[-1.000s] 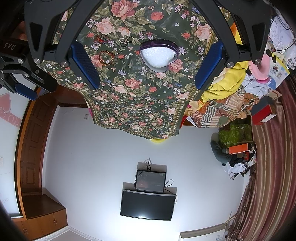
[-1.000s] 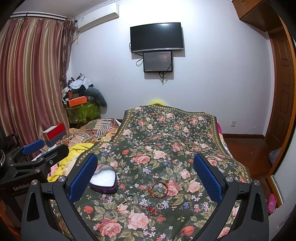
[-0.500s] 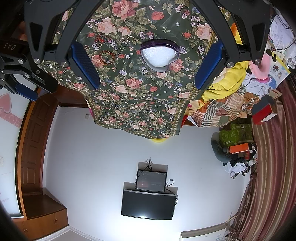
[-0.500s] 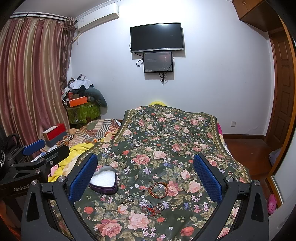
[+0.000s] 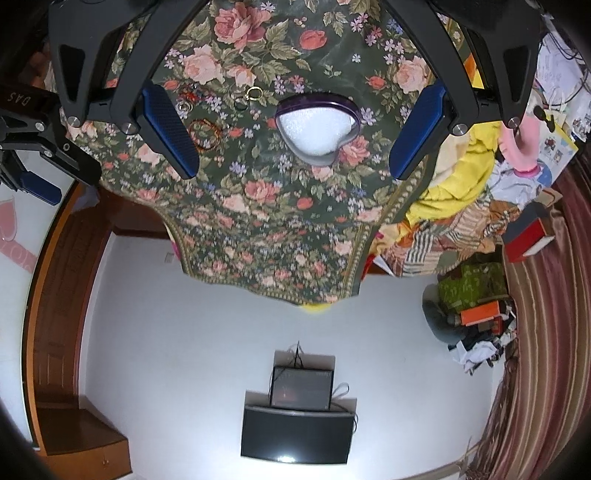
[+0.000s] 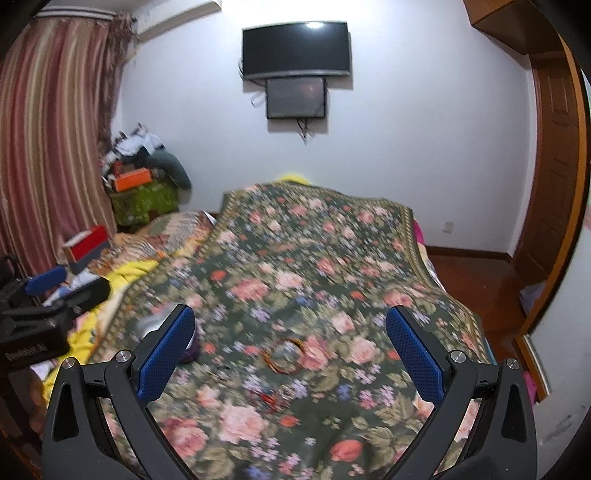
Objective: Organize jewelry
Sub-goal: 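Lower both tools toward the jewelry beside the purple heart tin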
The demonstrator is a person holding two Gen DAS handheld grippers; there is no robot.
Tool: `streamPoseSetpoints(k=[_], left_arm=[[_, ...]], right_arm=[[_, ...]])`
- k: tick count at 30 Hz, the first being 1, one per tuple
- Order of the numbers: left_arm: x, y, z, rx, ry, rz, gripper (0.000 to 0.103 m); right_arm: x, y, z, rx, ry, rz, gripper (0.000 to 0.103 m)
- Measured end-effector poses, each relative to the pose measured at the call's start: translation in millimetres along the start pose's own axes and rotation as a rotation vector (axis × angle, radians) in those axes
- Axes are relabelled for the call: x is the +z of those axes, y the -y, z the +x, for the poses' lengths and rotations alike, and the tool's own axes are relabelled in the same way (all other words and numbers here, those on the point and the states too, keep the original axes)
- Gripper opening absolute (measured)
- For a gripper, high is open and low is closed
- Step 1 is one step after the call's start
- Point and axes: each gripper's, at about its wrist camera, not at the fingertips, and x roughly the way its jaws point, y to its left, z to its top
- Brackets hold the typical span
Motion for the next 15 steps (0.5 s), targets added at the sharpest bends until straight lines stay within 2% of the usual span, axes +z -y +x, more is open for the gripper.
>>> streamPoseSetpoints(k=[7,15], left_arm=[[-14,0,32,-0.009,-0.114,0.012,0.103],[-49,6,80,-0.061,-0.309,0.034,0.096]], right_arm=[[-27,21,28,-0.051,-0.150,-0.011,0.103],[-52,24,54,-0.002,-0.276,-0.012,0.102]])
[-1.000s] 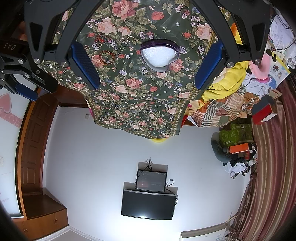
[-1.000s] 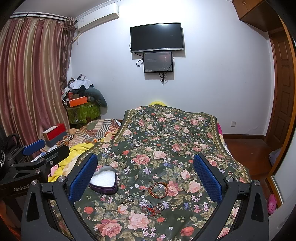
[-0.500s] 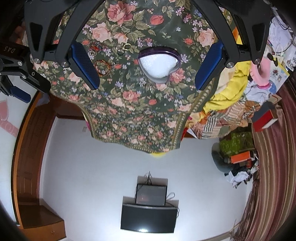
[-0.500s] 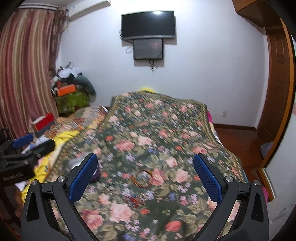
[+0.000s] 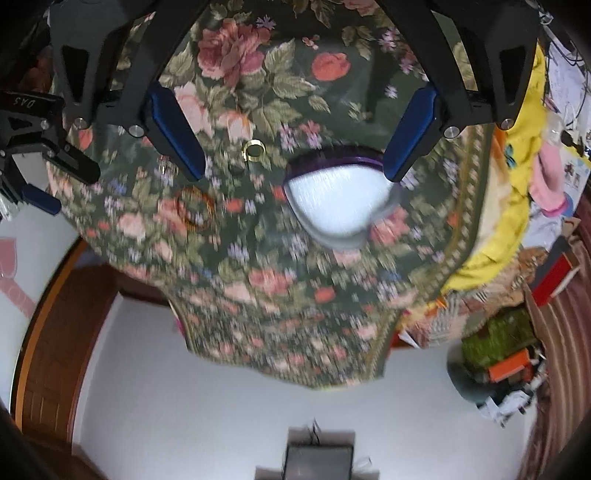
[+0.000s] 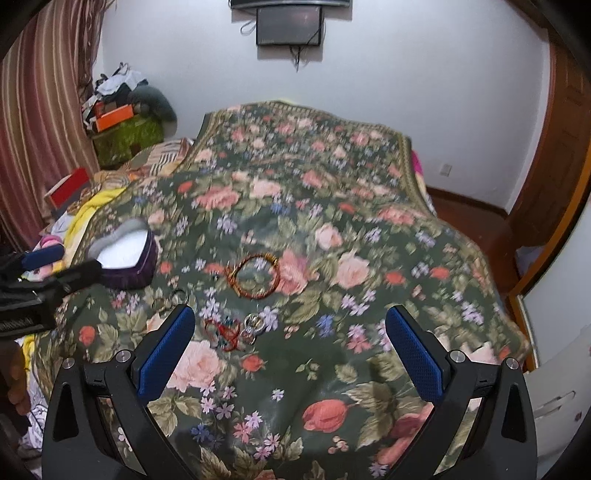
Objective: Organize jewelry
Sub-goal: 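Lower both tools toward the jewelry beside the purple heart tin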
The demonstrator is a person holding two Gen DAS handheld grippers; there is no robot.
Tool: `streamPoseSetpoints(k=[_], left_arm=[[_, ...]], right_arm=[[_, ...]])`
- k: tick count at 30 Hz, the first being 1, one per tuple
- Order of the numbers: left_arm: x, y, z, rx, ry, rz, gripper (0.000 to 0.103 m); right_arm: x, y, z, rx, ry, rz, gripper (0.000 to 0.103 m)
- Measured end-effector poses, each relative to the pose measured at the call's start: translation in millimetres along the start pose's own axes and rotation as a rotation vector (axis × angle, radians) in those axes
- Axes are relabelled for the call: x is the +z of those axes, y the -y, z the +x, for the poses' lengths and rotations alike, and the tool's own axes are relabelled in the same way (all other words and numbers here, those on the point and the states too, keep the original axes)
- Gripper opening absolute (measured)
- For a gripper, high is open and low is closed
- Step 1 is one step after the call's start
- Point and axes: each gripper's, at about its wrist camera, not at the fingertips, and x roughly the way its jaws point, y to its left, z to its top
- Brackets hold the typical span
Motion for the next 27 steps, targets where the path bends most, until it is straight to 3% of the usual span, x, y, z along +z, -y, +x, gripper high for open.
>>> streamPoseSetpoints(k=[7,11,16,20,27], left_arm=[[-13,4,26,-0.048,-0.102,0.009,0.086],[-17,7,39,-0.072,-0.138,0.021,0.078],[-21,12,50,-0.093,-0.163,0.044,0.072],[-22,13,59,-0.099,-0.177,0.053,0.065],[-20,18,66,-0.118,-0.177,0.071,0.061]], right_arm=[[-5,1,24,0.099,-0.079,0.054,0.095],[-10,0,37,0.141,-0.132,0.065,0.080],[-13,-1,46,0.180,-0.159,0.074,0.069],[-13,2,53,0.203,-0.176,0.095,0.049],[-14,1,61,0.192,-0.196,0.076,0.033]])
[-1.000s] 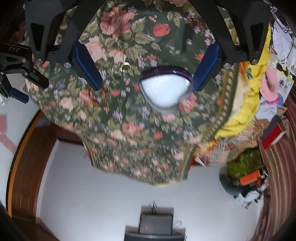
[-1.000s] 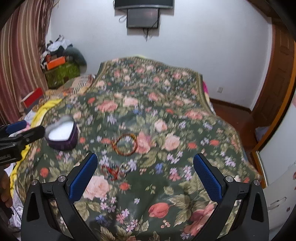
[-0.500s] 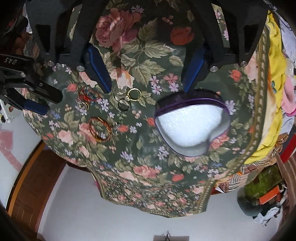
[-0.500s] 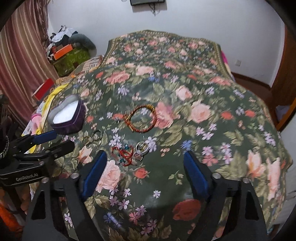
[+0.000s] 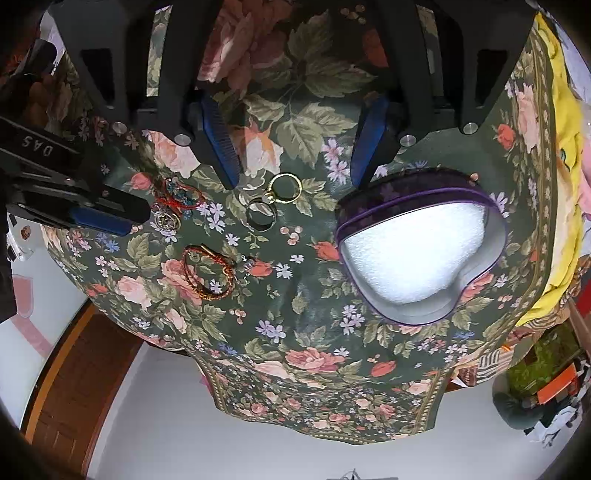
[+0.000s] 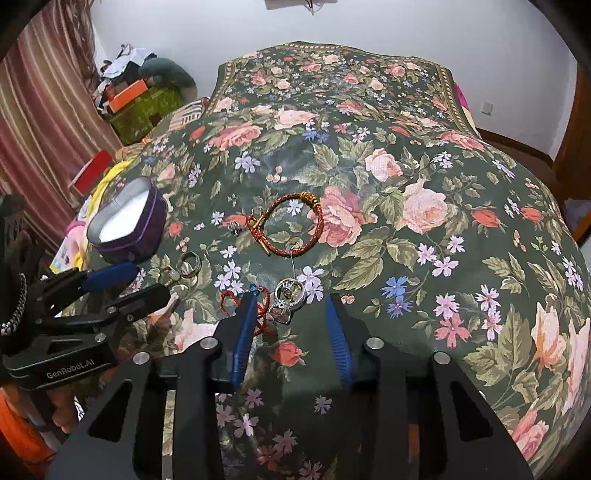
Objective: Organize jewelry
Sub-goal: 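Lower both tools toward the jewelry beside the purple heart tin, then grasp the silver keyring charm with the right tool while the left tool grasps a gold ring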
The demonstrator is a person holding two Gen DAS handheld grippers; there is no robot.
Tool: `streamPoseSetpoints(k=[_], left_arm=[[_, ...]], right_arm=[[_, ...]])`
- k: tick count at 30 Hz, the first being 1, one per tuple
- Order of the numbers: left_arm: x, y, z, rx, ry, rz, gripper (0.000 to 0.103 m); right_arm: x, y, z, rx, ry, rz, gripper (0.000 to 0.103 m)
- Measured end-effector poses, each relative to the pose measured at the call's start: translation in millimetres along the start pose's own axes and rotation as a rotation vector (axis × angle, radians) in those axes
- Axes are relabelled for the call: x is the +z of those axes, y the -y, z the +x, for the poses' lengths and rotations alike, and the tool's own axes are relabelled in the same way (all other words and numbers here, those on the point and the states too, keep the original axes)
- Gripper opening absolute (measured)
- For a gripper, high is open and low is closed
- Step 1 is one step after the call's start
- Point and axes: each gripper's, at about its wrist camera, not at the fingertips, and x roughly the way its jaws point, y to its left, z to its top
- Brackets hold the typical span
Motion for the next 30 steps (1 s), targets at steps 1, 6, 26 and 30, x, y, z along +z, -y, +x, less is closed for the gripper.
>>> streamPoseSetpoints(k=[1,6,26,30], left_arm=[[1,1,1,-0.001,0.000,0.005,0.061],[2,5,6,0.001,0.003,0.021,0.056],[4,-4,10,-0.004,0.021,-0.006,0.019],[3,-4,6,-0.015,0.023,-0.011,0.019]], right_arm=[[0,1,1,0.001,-0.003,-0.001,0.029],[-2,1,6,0.000,-0.023,-0.007,0.025],[-3,-5,16,0.015,-0.041,-0.014,0.011],[-1,-2,9,0.015,-0.020,-0.004,0.011]])
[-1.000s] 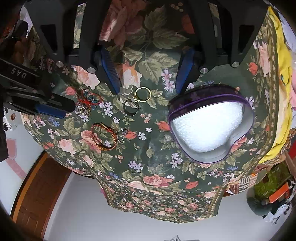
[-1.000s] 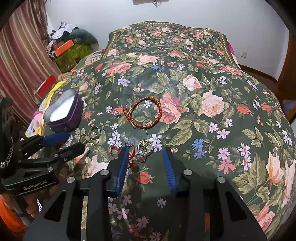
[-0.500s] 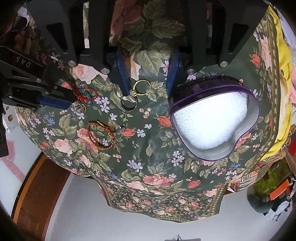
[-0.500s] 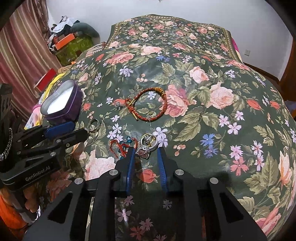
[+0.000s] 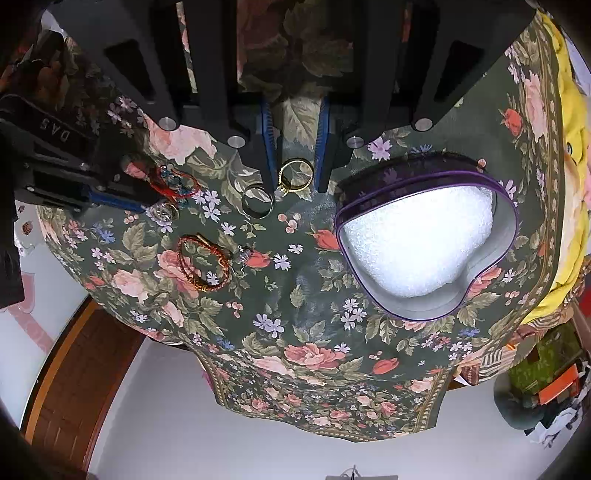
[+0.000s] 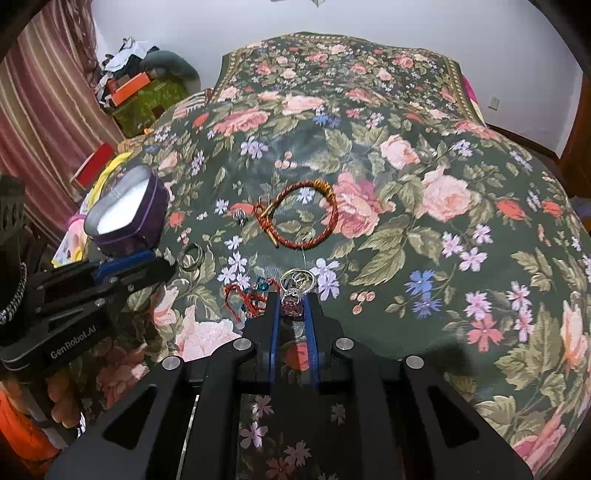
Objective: Organize jewelry
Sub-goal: 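Grasp the silver keyring charm with the right tool while the left tool grasps a gold ring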
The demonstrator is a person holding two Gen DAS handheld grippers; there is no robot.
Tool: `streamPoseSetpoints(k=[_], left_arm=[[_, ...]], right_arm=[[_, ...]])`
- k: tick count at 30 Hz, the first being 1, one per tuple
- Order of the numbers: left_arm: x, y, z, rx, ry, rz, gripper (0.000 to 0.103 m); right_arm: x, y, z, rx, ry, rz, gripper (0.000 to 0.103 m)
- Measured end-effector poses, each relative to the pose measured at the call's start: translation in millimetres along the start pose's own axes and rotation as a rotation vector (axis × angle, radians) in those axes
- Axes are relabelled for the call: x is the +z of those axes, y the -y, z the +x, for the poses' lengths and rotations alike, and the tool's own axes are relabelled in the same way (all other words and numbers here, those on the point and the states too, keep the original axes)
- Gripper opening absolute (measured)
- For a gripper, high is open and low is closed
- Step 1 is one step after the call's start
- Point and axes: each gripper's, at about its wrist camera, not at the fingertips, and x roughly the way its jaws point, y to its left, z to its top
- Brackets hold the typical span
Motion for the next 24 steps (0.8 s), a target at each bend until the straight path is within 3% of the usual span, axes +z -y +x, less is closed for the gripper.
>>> streamPoseSetpoints(k=[24], left_arm=[[7,-3,-75,0.024,0.164,-0.011,0.019]], right_arm=[[21,-24,-44,0.027,0.140,-0.028,0.011]])
